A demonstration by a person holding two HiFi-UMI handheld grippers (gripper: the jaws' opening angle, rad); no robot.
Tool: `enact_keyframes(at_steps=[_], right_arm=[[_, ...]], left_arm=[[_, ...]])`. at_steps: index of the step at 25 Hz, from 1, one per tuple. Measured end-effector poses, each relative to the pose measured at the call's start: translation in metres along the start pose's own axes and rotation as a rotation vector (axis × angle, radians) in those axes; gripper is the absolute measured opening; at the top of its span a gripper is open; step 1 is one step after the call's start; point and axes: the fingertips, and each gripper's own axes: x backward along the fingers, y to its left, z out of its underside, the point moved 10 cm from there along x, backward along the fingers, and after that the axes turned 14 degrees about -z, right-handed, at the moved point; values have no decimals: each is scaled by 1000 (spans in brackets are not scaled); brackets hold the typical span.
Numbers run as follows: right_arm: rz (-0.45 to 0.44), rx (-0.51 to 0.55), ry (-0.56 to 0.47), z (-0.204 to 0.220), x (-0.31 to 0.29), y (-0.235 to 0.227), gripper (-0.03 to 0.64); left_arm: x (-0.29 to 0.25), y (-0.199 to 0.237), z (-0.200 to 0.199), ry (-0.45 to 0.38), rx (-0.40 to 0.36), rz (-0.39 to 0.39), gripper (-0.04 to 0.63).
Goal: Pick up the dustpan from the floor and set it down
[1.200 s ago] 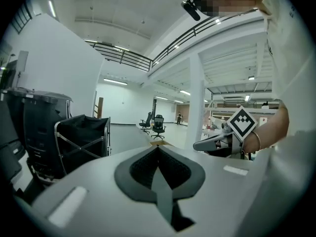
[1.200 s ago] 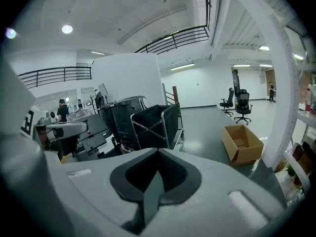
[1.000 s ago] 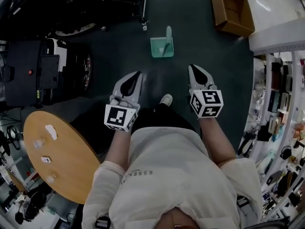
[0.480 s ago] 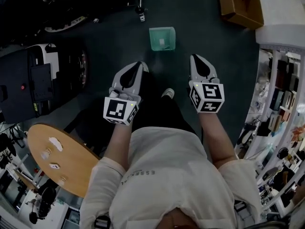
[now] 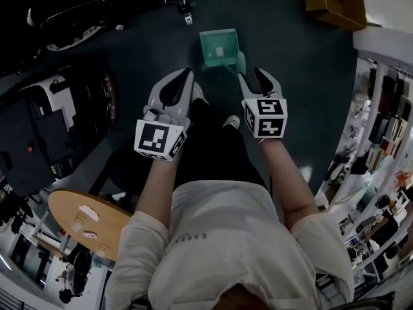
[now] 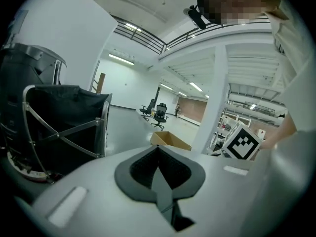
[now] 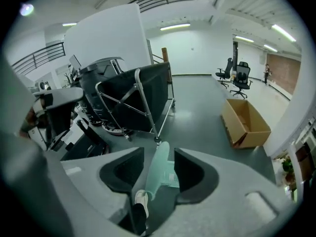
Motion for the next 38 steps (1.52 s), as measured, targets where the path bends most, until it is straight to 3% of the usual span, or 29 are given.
enact_keyframes(at_steps=[10,15,16,18,20,27,38], right_arm=[[-16,-39,164,16,-89,-27,198],[-28,-160,196,27,-107,-32,191],[-24,-173,198,29,-108,-33,170],[3,-155,199,27,-107,-32,0],[23,-125,207,25,-105,-32,-3],[25,-129,194,17,-63,-16,-6],[18,-76,31,4,86,41,-8]], left_arm=[[-33,22,42,74,40,-24,17],[-30,24,55,112,80,-3,17],[-28,25,58,115,96,-3,17],[-24,25,59,113,111,-8,17],[-21,25,58,113,106,-5,17],[-5,20,43,99,91,24,17],[67,-33,-16,-55,0,43,17]])
